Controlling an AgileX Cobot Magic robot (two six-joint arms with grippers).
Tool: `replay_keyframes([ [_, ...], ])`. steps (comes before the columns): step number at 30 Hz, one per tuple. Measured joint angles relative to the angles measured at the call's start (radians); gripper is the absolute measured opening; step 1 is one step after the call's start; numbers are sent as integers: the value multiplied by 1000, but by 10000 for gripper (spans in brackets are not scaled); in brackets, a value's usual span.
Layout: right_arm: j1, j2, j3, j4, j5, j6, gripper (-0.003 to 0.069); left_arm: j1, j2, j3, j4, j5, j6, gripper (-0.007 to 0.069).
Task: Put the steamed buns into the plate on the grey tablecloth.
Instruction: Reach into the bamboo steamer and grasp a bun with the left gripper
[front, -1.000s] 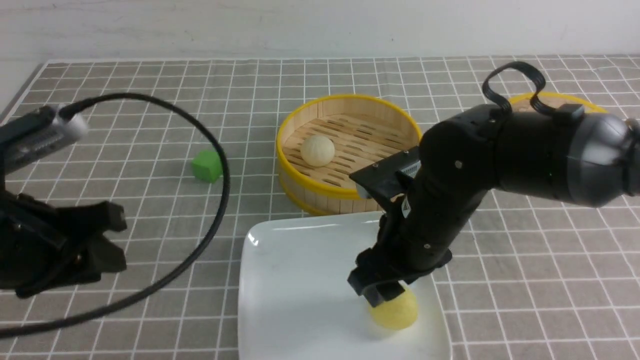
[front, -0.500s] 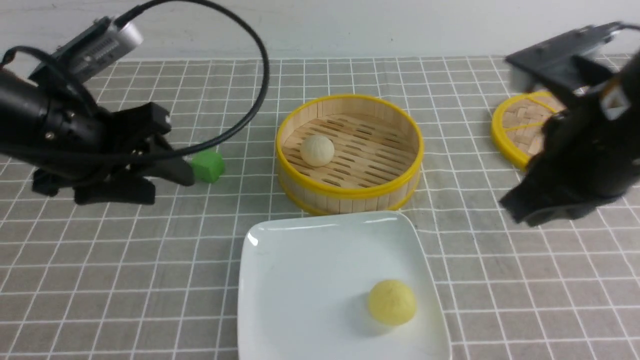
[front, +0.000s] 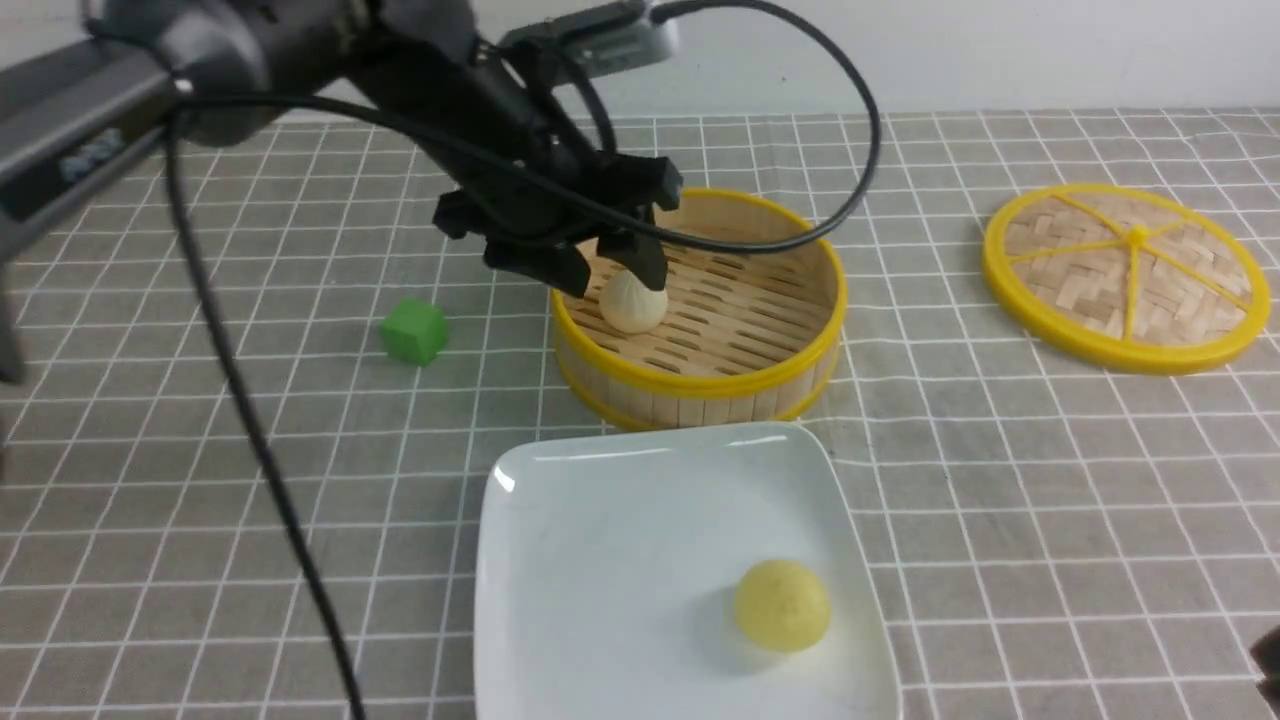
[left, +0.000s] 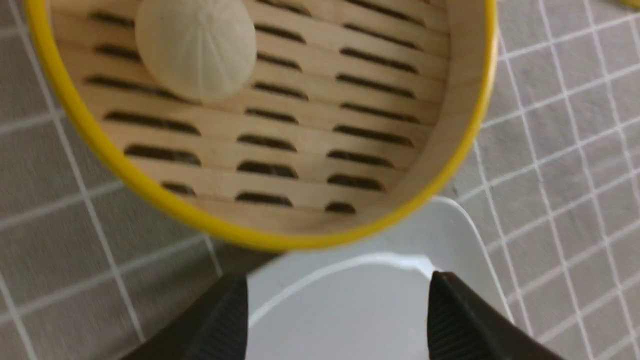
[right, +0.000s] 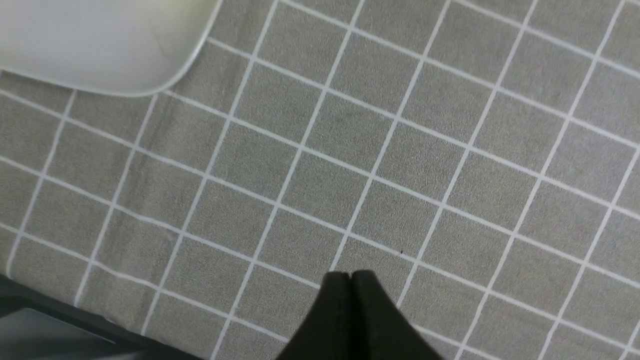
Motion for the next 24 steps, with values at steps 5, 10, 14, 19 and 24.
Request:
replay_keyframes([
  [5, 0, -7, 30, 0, -21, 0, -6, -16, 155, -193, 81, 9, -50, 484],
  [10, 0, -7, 31, 0, -64, 0, 0, -16, 270, -298, 121, 12, -59, 484],
  [14, 0, -7, 31, 0, -87, 0, 1, -16, 319, -309, 138, 11, -59, 482],
  [19, 0, -7, 31, 2, -91, 0, 4, -16, 340, -311, 146, -7, -62, 416],
  [24, 0, -7, 31, 4, -98, 0, 8, -16, 340, -314, 147, -26, -62, 238],
])
